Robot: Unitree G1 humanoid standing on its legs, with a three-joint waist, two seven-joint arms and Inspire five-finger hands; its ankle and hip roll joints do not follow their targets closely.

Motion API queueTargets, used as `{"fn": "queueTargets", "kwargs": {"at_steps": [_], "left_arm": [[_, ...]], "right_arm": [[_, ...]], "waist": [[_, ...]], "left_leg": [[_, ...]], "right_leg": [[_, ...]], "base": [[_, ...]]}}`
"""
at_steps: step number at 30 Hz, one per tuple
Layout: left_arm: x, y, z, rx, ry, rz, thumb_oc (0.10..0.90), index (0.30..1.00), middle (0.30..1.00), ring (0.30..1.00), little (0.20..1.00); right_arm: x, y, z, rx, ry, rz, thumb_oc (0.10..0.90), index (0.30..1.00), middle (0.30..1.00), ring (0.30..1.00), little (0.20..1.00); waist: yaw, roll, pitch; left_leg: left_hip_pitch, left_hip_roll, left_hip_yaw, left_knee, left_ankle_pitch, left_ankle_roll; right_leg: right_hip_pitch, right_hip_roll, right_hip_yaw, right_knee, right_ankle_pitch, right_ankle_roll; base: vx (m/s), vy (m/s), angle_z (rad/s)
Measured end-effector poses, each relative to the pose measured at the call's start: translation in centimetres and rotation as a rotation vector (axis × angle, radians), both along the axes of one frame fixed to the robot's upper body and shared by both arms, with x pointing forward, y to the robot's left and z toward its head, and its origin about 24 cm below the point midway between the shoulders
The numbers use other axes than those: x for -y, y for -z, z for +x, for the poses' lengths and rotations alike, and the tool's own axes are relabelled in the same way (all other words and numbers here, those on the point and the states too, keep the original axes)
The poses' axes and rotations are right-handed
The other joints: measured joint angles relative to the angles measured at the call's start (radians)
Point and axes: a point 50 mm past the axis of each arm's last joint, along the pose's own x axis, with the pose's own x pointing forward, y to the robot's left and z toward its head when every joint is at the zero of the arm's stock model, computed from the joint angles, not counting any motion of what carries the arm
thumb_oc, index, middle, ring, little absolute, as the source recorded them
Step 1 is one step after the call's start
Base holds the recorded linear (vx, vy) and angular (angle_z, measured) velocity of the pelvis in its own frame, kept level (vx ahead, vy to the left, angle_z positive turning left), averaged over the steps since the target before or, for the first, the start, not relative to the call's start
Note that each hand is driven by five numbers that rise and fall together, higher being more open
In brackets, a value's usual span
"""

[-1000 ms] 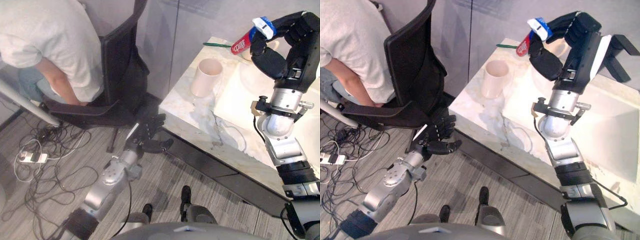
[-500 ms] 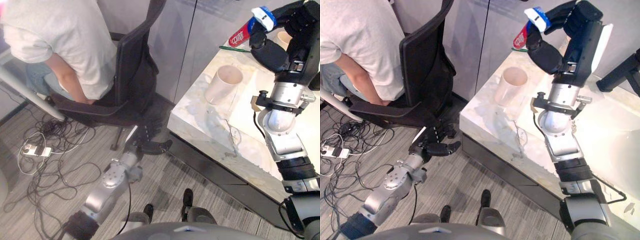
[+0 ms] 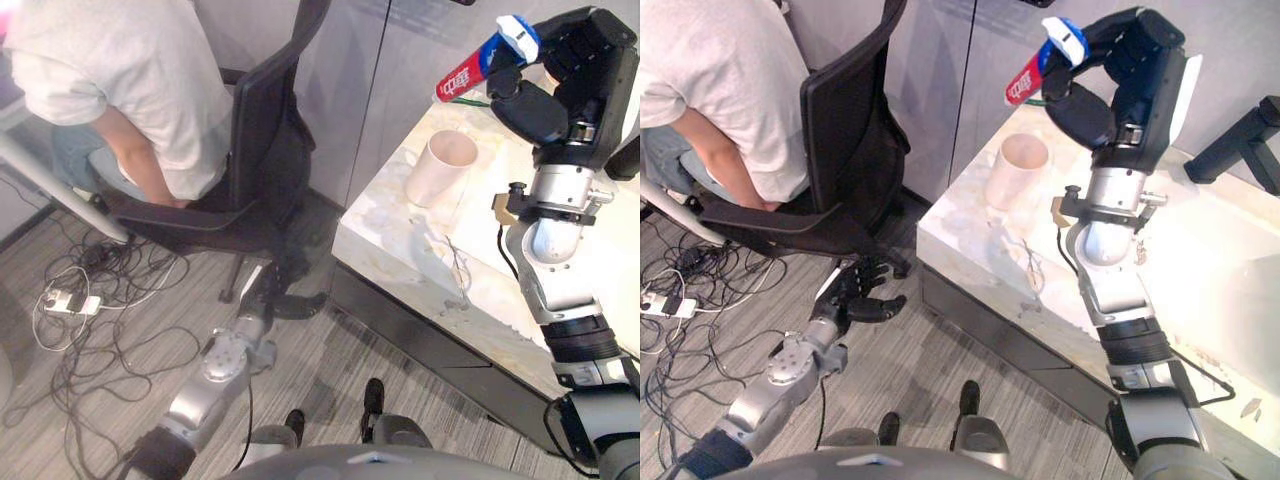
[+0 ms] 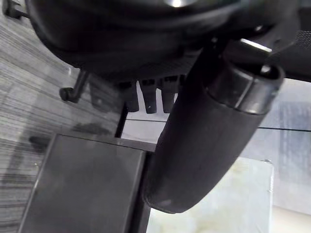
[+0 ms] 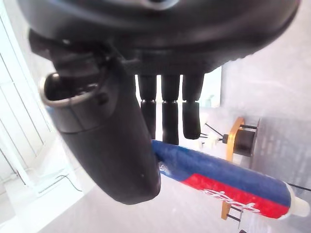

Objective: Organize the bathroom.

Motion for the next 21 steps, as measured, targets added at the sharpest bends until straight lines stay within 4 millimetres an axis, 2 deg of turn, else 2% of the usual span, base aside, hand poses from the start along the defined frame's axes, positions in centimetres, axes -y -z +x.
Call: {"fn": "queueTargets", "kwargs": {"at_steps": [3, 12, 21], "left_arm": [[-0.7, 0.5, -0.5, -0.022, -0.029, 0.004, 0.800, 0.900, 0.900, 0.900, 0.900], [-0.7, 0.7, -0.8, -0.031, -0.018, 0.008, 0.800, 0.900, 0.900, 0.900, 0.900], [-0.6, 0.7, -0.8, -0.024, -0.024, 0.027, 0.800, 0.900, 0.900, 0.900, 0.900]], "right_arm": [[-0.6, 0.2, -0.1, -0.014, -0.018, 0.020, 0.400, 0.300, 0.300, 0.300, 0.300], [-0.8, 1.1, -0.4, -0.048, -0.046, 0.039, 0.400, 0.300, 0.300, 0.300, 0.300], [-1.2, 1.2, -0.6, -0.064, -0.067, 0.074, 0.400, 0.300, 0.300, 0.300, 0.300]], "waist": [[-0.002, -0.001, 0.000], [-0.005, -0.001, 0.000], [-0.030, -0.001, 0.000]], "left_leg": [[-0.010, -0.005, 0.009, 0.000, 0.000, 0.000], [-0.009, -0.007, 0.028, 0.000, 0.000, 0.000], [-0.011, -0.006, 0.037, 0.000, 0.000, 0.000]], "right_leg": [[-0.013, 0.000, 0.005, 0.000, -0.001, -0.002], [-0.017, 0.002, 0.022, 0.000, -0.001, -0.002], [-0.022, 0.002, 0.031, 0.000, -0.001, -0.002]], "base": [[0.00, 0.009, -0.03], [0.00, 0.006, -0.04], [-0.01, 0.002, -0.02]]}}
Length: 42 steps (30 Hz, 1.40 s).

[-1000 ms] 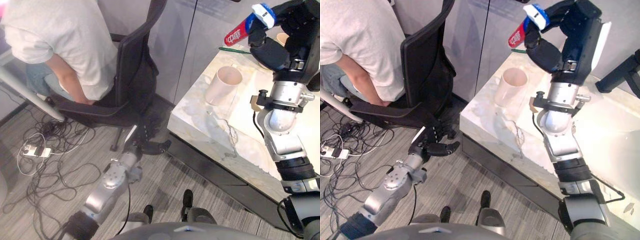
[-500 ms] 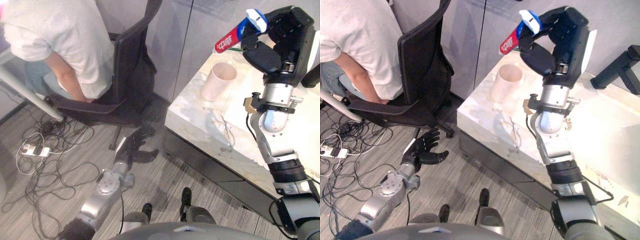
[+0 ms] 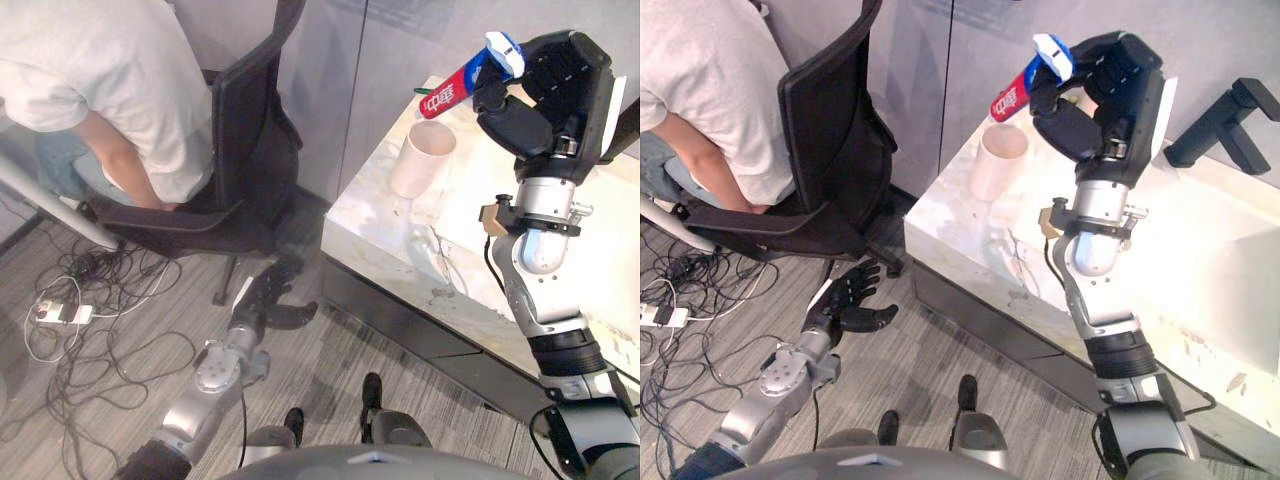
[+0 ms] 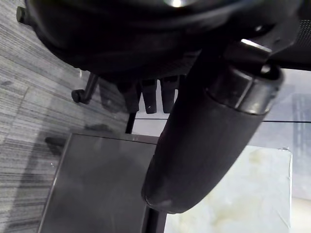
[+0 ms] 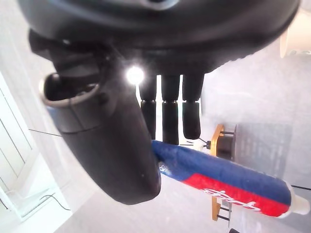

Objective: Organize the bathroom.

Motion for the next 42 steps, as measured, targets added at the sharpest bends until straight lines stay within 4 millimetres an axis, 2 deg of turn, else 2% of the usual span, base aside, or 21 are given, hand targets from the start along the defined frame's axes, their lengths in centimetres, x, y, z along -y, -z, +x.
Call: {"fn": "queueTargets", "kwargs": {"at_steps": [7, 15, 19, 24, 31, 36, 40, 42], "left_arm": [[0.1, 0.1, 0.0, -0.002, -0.007, 0.000, 0.800, 0.900, 0.900, 0.900, 0.900], [0.2, 0.1, 0.0, -0.002, -0.011, -0.006, 0.800, 0.900, 0.900, 0.900, 0.900], [0.4, 0.1, 0.0, -0.001, -0.019, -0.011, 0.800, 0.900, 0.900, 0.900, 0.900], [0.4, 0.1, 0.0, 0.000, -0.020, -0.010, 0.800, 0.900, 0.900, 0.900, 0.900], [0.4, 0.1, 0.1, 0.000, -0.021, -0.009, 0.800, 0.900, 0.900, 0.900, 0.900], [0.3, 0.3, 0.0, -0.009, -0.022, -0.008, 0.800, 0.900, 0.900, 0.900, 0.900], [0.2, 0.7, -0.1, -0.025, -0.030, -0.002, 0.800, 0.900, 0.900, 0.900, 0.900], [0.2, 0.8, -0.2, -0.027, -0.032, -0.002, 0.800, 0.900, 0.900, 0.900, 0.900]], "right_arm": [[-0.2, 0.3, -0.6, -0.008, -0.027, -0.015, 0.400, 0.300, 0.300, 0.300, 0.300], [0.3, 1.3, -0.8, -0.052, -0.044, 0.048, 0.400, 0.300, 0.300, 0.300, 0.300], [0.4, 2.6, -1.0, -0.104, -0.037, 0.056, 0.400, 0.300, 0.300, 0.300, 0.300], [0.2, 2.8, -0.9, -0.115, -0.039, 0.071, 0.400, 0.300, 0.300, 0.300, 0.300], [0.1, 2.9, -0.8, -0.130, -0.066, 0.048, 0.400, 0.300, 0.300, 0.300, 0.300], [0.1, 4.6, -0.6, -0.229, -0.092, 0.019, 0.400, 0.300, 0.300, 0.300, 0.300], [0.2, 4.9, -0.3, -0.257, -0.090, 0.012, 0.400, 0.300, 0.300, 0.300, 0.300], [0.4, 5.3, -0.1, -0.277, -0.077, 0.013, 0.573, 0.559, 0.559, 0.559, 0.559]], "waist": [[-0.003, 0.000, 0.000], [-0.004, 0.000, -0.001], [-0.018, 0.001, -0.001], [-0.029, 0.001, -0.002], [-0.028, 0.002, -0.002], [-0.022, 0.002, -0.012], [-0.007, 0.002, -0.022], [0.002, -0.001, -0.024]], "left_leg": [[0.000, 0.000, 0.005, 0.000, 0.000, 0.000], [0.000, 0.000, 0.012, 0.000, 0.000, 0.000], [-0.001, 0.001, 0.015, 0.000, 0.000, 0.000], [0.001, 0.001, 0.021, 0.000, 0.000, 0.000], [0.001, 0.000, 0.025, 0.000, 0.000, 0.000], [-0.004, 0.000, 0.025, 0.009, -0.003, -0.004], [-0.008, 0.002, 0.023, 0.011, -0.003, -0.004], [-0.012, 0.002, 0.017, 0.012, -0.003, -0.004]], "right_leg": [[-0.002, -0.001, 0.003, 0.000, 0.000, 0.000], [-0.004, 0.000, 0.005, 0.000, 0.000, 0.000], [-0.007, 0.000, 0.007, 0.000, 0.000, 0.000], [-0.008, 0.000, 0.016, 0.000, 0.000, 0.000], [-0.008, 0.000, 0.020, 0.000, 0.000, 0.000], [-0.008, 0.000, 0.018, 0.000, 0.000, 0.000], [-0.007, 0.001, 0.011, 0.000, 0.000, 0.000], [-0.007, 0.000, 0.002, 0.000, 0.000, 0.000]], "base": [[0.00, 0.000, 0.00], [0.00, -0.006, -0.02], [0.00, 0.000, 0.00], [0.00, -0.011, -0.03], [0.01, -0.003, -0.01], [0.02, -0.008, 0.00], [0.03, -0.028, 0.04], [0.04, -0.029, 0.11]]}}
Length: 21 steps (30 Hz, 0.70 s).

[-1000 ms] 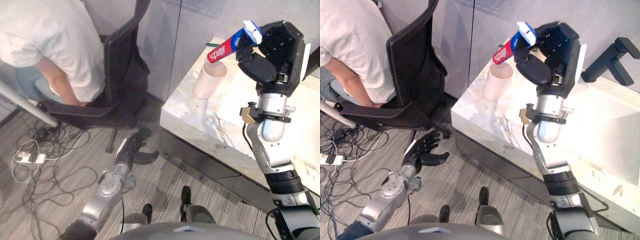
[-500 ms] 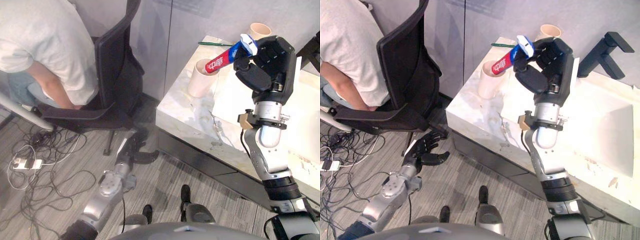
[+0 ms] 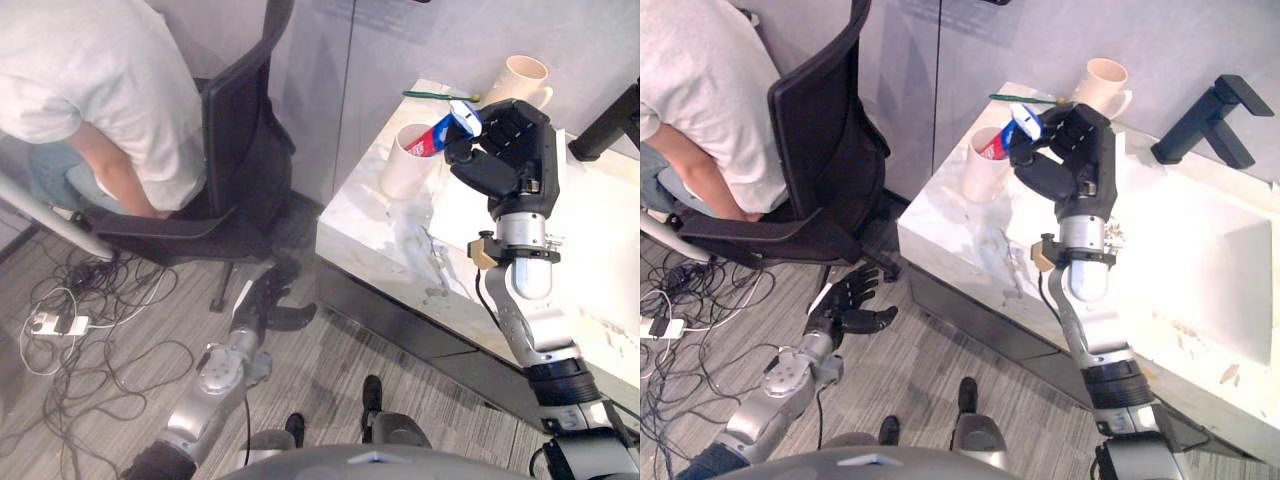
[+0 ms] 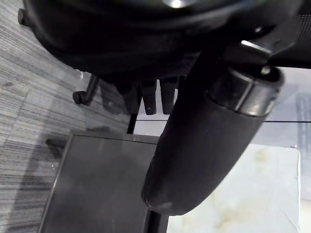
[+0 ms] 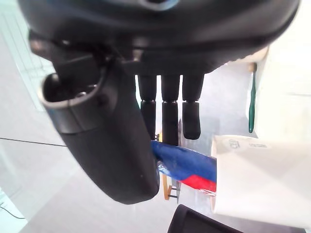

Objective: Organize the bathroom.

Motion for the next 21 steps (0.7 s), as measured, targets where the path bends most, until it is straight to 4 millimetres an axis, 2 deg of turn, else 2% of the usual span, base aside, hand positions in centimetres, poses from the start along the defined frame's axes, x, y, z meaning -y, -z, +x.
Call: {"fn": "queueTargets", "kwargs": {"at_steps": [1, 7, 14, 21], "left_arm": [[0.0, 0.1, -0.1, -0.004, -0.002, 0.000, 0.800, 0.900, 0.900, 0.900, 0.900], [-0.2, 0.5, -0.6, -0.023, -0.012, 0.003, 0.800, 0.900, 0.900, 0.900, 0.900], [-0.4, 0.8, -1.1, -0.040, -0.015, 0.005, 0.800, 0.900, 0.900, 0.900, 0.900], [-0.5, 0.8, -1.1, -0.039, -0.033, 0.012, 0.800, 0.900, 0.900, 0.900, 0.900]], "right_arm": [[0.1, 0.2, 0.1, -0.013, 0.007, 0.000, 0.800, 0.900, 0.900, 0.900, 0.900], [0.3, 0.6, 0.2, -0.043, 0.028, 0.002, 0.800, 0.900, 0.900, 0.900, 0.900], [0.6, 1.1, 0.4, -0.071, 0.067, 0.001, 0.800, 0.900, 0.900, 0.900, 0.900], [0.7, 1.2, 0.4, -0.078, 0.075, 0.003, 0.800, 0.900, 0.900, 0.900, 0.900]], "waist": [[0.004, -0.001, -0.001], [0.024, -0.003, -0.002], [0.019, -0.005, -0.003], [-0.004, -0.006, -0.003]], "left_leg": [[-0.002, 0.001, -0.004, 0.000, 0.000, 0.000], [-0.003, 0.001, -0.007, 0.000, 0.000, 0.000], [-0.003, 0.000, -0.006, 0.001, 0.000, 0.000], [-0.001, -0.002, -0.001, 0.001, 0.000, 0.000]], "right_leg": [[0.001, 0.000, -0.003, 0.000, 0.000, 0.000], [0.001, 0.000, -0.010, 0.000, 0.000, 0.000], [0.001, 0.000, -0.010, 0.000, 0.000, 0.000], [0.000, 0.000, -0.004, 0.000, 0.001, -0.001]], "base": [[0.02, -0.015, 0.14], [0.00, -0.003, 0.02], [0.00, 0.000, 0.00], [-0.03, 0.023, -0.02]]}}
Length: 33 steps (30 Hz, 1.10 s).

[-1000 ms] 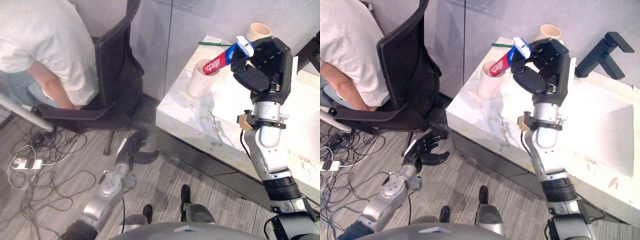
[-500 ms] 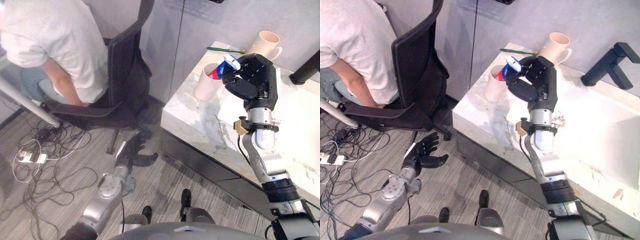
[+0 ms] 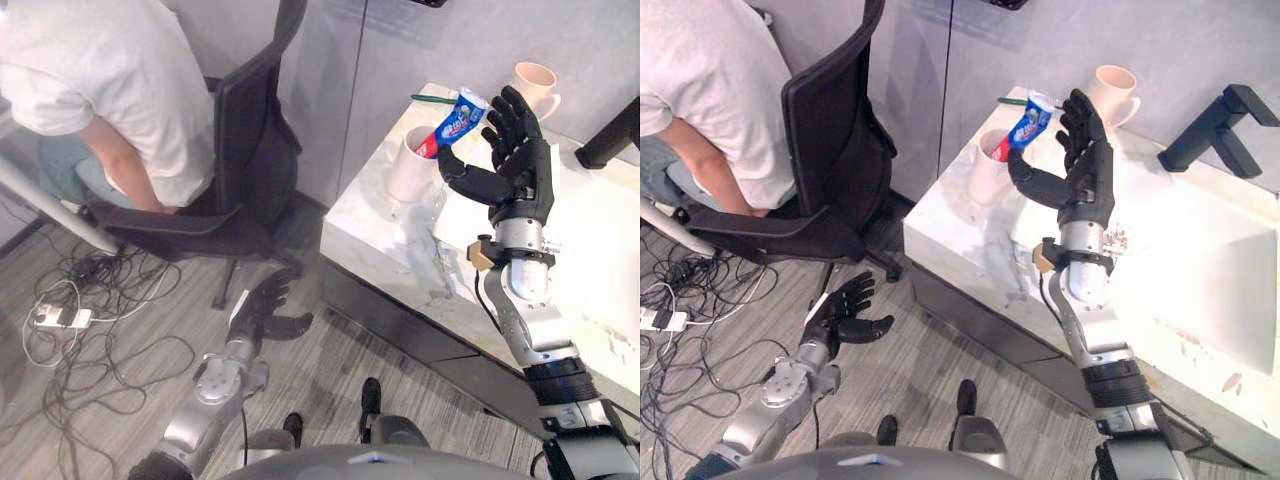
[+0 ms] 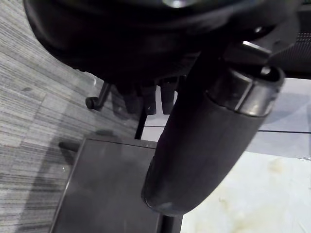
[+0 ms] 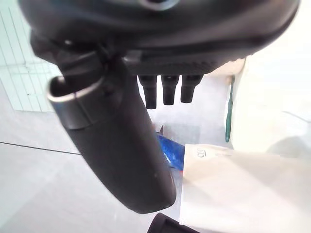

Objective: Organize the bathroom.

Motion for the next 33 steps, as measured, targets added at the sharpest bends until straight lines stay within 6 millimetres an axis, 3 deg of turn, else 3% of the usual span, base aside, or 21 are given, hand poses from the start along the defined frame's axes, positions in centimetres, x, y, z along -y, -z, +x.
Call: {"fn": "queueTargets", "kwargs": {"at_steps": [6, 10, 14, 20, 28, 30, 31, 33], "left_arm": [[-0.6, 0.4, 0.0, -0.012, -0.057, 0.028, 0.800, 0.900, 0.900, 0.900, 0.900], [-2.2, 1.6, -0.2, -0.059, -0.158, 0.077, 0.800, 0.900, 0.900, 0.900, 0.900], [-4.0, 2.7, -0.7, -0.110, -0.267, 0.109, 0.800, 0.900, 0.900, 0.900, 0.900], [-5.6, 3.1, -0.9, -0.103, -0.399, 0.121, 0.800, 0.900, 0.900, 0.900, 0.900], [-9.5, 5.4, -2.7, -0.198, -0.624, 0.173, 0.800, 0.900, 0.900, 0.900, 0.900], [-10.6, 5.6, -3.3, -0.216, -0.688, 0.186, 0.800, 0.900, 0.900, 0.900, 0.900], [-11.4, 5.8, -3.7, -0.227, -0.749, 0.181, 0.800, 0.900, 0.900, 0.900, 0.900], [-12.0, 6.2, -3.8, -0.254, -0.806, 0.161, 0.800, 0.900, 0.900, 0.900, 0.900]], "right_arm": [[0.2, 0.5, -0.2, -0.022, 0.011, 0.004, 0.800, 0.900, 0.900, 0.900, 0.900], [0.5, 1.1, -0.7, -0.043, 0.017, 0.020, 0.800, 0.900, 0.900, 0.900, 0.900], [0.8, 0.3, -2.1, 0.000, 0.026, 0.070, 0.800, 0.900, 0.900, 0.900, 0.900], [4.4, 0.0, -5.1, 0.071, 0.242, 0.139, 0.800, 0.900, 0.900, 0.900, 0.900], [10.8, 1.1, -10.2, 0.150, 0.708, 0.247, 0.800, 0.900, 0.900, 0.900, 0.900], [12.3, 2.1, -11.0, 0.131, 0.820, 0.269, 0.800, 0.900, 0.900, 0.900, 0.900], [12.9, 2.8, -11.0, 0.111, 0.875, 0.285, 0.800, 0.900, 0.900, 0.900, 0.900], [14.6, 4.4, -12.5, 0.075, 1.026, 0.311, 0.800, 0.900, 0.900, 0.900, 0.900]], "waist": [[-0.006, 0.000, 0.000], [-0.017, -0.002, 0.000], [-0.028, -0.005, 0.001], [-0.065, -0.022, 0.000], [-0.166, -0.051, 0.007], [-0.161, -0.060, 0.012], [-0.158, -0.064, 0.015], [-0.164, -0.048, 0.016]], "left_leg": [[0.001, -0.002, 0.005, 0.000, 0.000, 0.000], [0.003, -0.006, 0.010, 0.000, -0.002, 0.002], [-0.003, -0.007, 0.037, 0.001, -0.004, 0.008], [0.002, -0.030, 0.086, 0.009, -0.017, 0.030], [0.024, -0.056, 0.168, 0.013, -0.032, 0.059], [0.028, -0.051, 0.246, 0.012, -0.032, 0.060], [0.030, -0.045, 0.284, 0.010, -0.035, 0.067], [0.039, -0.019, 0.335, -0.002, -0.032, 0.087]], "right_leg": [[-0.001, 0.000, 0.005, 0.000, 0.001, -0.001], [-0.006, 0.001, 0.014, 0.000, 0.007, -0.004], [-0.023, -0.001, 0.040, 0.001, 0.016, -0.006], [-0.037, -0.009, 0.092, 0.001, 0.029, 0.009], [-0.058, -0.018, 0.141, 0.001, 0.079, 0.040], [-0.095, 0.005, 0.108, 0.000, 0.147, 0.039], [-0.115, 0.013, 0.076, 0.000, 0.183, 0.062], [-0.126, 0.019, -0.021, 0.010, 0.101, 0.063]], "base": [[-0.07, 0.057, -0.03], [-0.11, 0.098, -0.04], [-0.14, 0.103, -0.24], [-0.12, 0.122, -0.22], [-0.11, 0.094, -0.37], [-0.14, 0.027, -0.96], [-0.11, 0.019, -0.91], [-0.13, -0.005, -0.78]]}}
